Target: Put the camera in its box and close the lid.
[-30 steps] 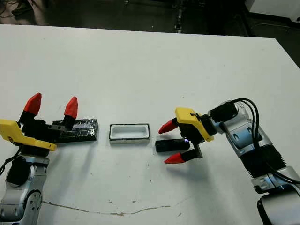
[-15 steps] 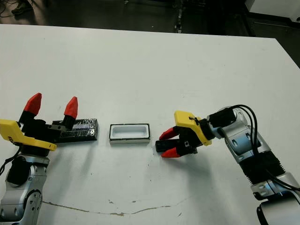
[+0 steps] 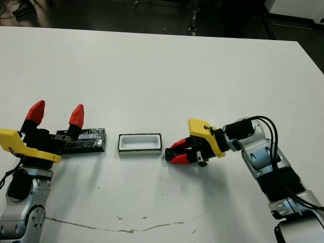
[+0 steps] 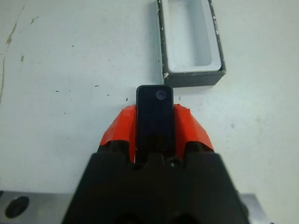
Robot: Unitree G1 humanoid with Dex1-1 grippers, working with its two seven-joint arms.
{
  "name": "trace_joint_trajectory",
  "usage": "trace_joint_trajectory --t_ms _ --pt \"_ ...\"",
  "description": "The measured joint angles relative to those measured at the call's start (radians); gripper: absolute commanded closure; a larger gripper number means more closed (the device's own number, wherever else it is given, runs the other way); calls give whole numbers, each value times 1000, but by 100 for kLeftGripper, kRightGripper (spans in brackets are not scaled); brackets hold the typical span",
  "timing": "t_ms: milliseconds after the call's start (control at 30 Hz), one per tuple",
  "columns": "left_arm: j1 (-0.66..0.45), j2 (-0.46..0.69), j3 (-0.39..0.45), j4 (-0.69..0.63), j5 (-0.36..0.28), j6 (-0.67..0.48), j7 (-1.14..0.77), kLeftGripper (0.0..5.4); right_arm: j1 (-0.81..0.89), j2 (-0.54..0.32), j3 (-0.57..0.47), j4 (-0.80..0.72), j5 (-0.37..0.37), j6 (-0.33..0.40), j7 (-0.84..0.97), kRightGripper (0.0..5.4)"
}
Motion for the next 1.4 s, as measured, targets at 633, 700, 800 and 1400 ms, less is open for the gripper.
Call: trace_joint_trajectory --t_ms 633,700,800,1400 --pt "0 0 0 0 2 1 -1 0 -298 26 -67 211 56 147 71 374" --pt "0 0 0 1 1 1 -1 0 -320 47 -65 223 56 162 71 374" --pt "0 0 0 0 1 2 -1 0 -338 86 -52 243 56 190 71 374" --pt "-1 0 5 -4 -8 2 0 0 -364 284 -5 311 30 213 26 374"
